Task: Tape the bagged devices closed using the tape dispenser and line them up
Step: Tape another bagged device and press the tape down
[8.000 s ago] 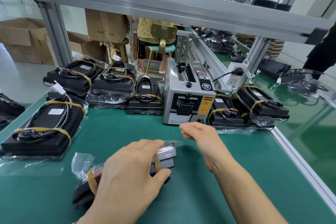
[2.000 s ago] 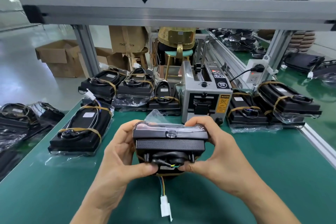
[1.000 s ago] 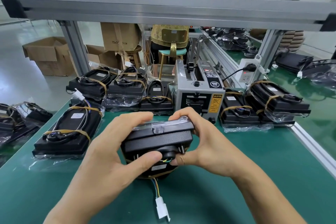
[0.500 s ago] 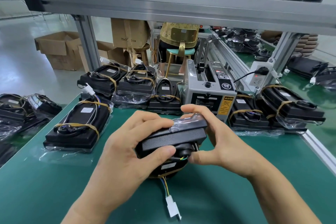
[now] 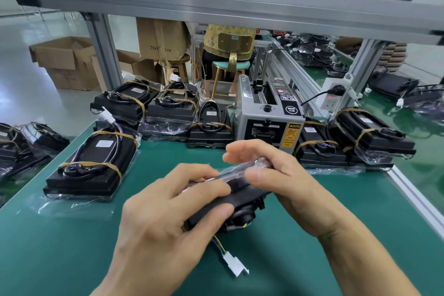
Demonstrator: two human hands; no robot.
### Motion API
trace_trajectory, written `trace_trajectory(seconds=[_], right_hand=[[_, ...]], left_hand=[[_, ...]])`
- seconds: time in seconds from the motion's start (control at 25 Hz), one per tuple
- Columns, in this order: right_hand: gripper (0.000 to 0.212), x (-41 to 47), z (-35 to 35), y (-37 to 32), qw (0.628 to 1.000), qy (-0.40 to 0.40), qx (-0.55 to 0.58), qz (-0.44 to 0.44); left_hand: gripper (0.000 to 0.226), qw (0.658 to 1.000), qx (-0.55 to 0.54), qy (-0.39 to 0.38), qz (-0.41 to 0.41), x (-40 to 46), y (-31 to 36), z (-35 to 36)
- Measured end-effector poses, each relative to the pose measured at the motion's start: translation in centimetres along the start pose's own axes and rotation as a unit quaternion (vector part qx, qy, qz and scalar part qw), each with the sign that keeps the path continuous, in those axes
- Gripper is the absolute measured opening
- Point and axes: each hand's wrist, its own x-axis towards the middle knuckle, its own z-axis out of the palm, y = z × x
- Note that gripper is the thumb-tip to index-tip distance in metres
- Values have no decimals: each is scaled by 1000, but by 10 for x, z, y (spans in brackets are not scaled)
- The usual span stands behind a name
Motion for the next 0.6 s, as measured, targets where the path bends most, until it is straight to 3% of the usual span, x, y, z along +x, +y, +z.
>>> trace_trajectory(seconds=[0.2,0.32,0.6], right_hand=[[32,-1,15,-2,996,81,-29,12],[22,1,14,-1,997,80,-16,1],[23,8,11,8,996,79,33,-31]], left_hand=[[12,1000,22,17,11,-3,6,4],[16,1000,23,20,-3,-1,5,6],[36,999,-14,-48,-17,2,-1,0]])
